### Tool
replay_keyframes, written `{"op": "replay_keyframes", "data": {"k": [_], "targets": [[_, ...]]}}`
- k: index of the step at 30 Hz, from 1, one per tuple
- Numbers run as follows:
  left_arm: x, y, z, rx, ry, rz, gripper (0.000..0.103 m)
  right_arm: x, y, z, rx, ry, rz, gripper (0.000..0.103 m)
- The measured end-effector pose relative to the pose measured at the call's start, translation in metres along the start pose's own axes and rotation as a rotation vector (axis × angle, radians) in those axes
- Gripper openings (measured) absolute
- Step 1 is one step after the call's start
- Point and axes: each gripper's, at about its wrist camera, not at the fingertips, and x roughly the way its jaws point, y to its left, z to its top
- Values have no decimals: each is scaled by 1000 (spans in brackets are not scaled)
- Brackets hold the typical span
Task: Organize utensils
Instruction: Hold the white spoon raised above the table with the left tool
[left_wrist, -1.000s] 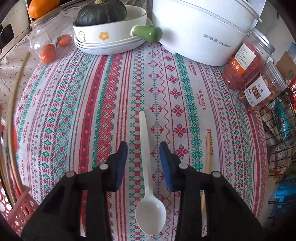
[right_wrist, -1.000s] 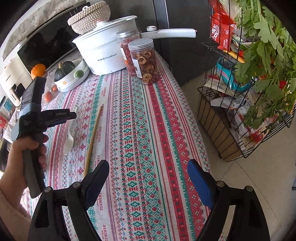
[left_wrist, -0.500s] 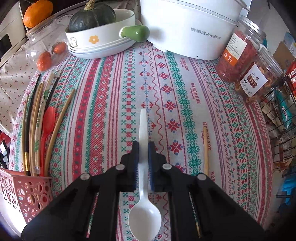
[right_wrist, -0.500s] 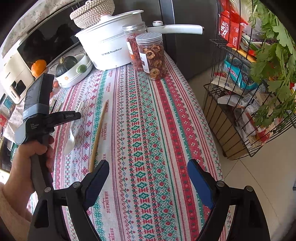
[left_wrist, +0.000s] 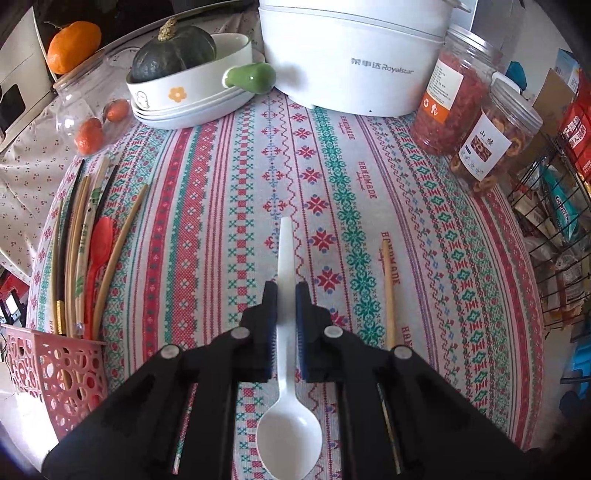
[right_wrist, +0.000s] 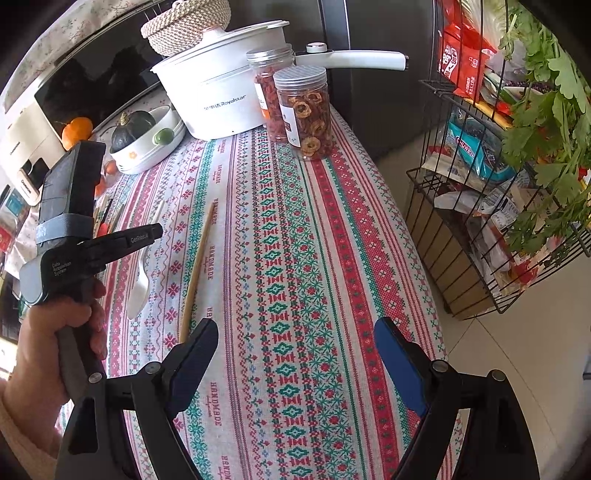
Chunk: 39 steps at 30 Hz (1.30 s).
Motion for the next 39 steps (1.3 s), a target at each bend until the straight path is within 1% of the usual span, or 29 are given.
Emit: {"op": "replay_keyframes", "data": {"k": [19, 28, 39], "targets": [[-22, 0, -6, 30, -46, 7, 11, -6, 4, 0, 1, -8, -3, 87], [-35, 2, -13, 39, -62, -1, 11, -11, 5, -2, 10, -18, -4, 87], [-73, 12, -30, 40, -104, -66, 11, -22, 12, -8, 12, -36, -2, 87]]}}
